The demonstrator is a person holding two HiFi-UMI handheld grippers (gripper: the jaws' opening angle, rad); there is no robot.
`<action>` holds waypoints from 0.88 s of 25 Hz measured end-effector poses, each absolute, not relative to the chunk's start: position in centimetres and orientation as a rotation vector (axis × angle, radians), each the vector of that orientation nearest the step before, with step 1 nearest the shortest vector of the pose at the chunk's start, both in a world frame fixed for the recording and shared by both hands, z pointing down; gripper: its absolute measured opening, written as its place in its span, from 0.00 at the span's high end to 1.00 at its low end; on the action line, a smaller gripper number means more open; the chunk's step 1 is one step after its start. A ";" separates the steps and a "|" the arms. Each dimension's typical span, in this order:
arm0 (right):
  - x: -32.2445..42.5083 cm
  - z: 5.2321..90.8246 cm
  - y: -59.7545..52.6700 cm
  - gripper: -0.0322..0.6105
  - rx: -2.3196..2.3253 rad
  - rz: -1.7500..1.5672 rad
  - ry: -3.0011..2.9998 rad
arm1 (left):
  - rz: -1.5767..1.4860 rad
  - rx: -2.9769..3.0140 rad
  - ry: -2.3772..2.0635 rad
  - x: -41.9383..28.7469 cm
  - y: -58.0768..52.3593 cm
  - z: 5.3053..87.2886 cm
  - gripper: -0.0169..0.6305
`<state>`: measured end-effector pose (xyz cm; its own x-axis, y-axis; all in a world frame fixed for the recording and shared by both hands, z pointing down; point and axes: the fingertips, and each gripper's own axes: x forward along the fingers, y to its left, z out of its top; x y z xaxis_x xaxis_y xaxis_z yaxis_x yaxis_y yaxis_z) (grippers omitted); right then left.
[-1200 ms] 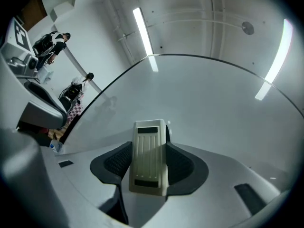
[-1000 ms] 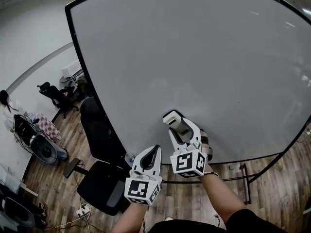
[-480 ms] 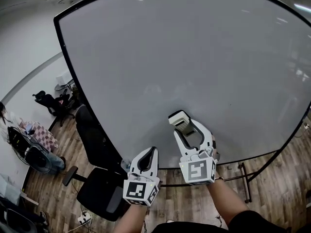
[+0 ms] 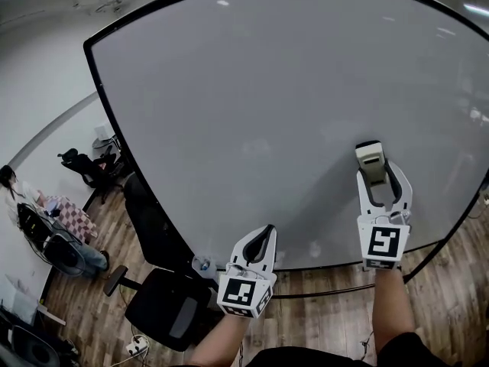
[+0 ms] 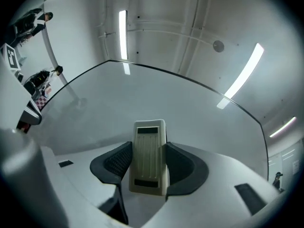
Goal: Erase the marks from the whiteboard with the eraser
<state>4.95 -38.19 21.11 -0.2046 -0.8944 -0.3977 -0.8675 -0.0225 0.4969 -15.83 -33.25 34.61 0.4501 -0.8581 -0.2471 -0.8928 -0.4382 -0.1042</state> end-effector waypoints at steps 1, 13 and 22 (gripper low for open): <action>6.3 20.9 -38.5 0.57 1.978 -1.052 -2.140 | 0.227 -2.485 1.519 -15.4 -33.5 34.6 0.94; 5.7 23.4 -39.8 0.57 1.788 -1.119 -2.045 | 0.227 -2.506 1.546 -12.8 -33.7 35.4 0.94; 0.4 29.6 -40.0 0.57 1.511 -1.019 -2.091 | 0.229 -2.500 1.585 -12.3 -33.2 35.6 0.94</action>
<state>0.45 -39.96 29.57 -0.3595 -0.9260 -0.1157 -0.6619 0.1656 0.7311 -12.28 -33.20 35.60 0.4223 -0.8792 -0.2208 -0.9057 -0.4192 -0.0631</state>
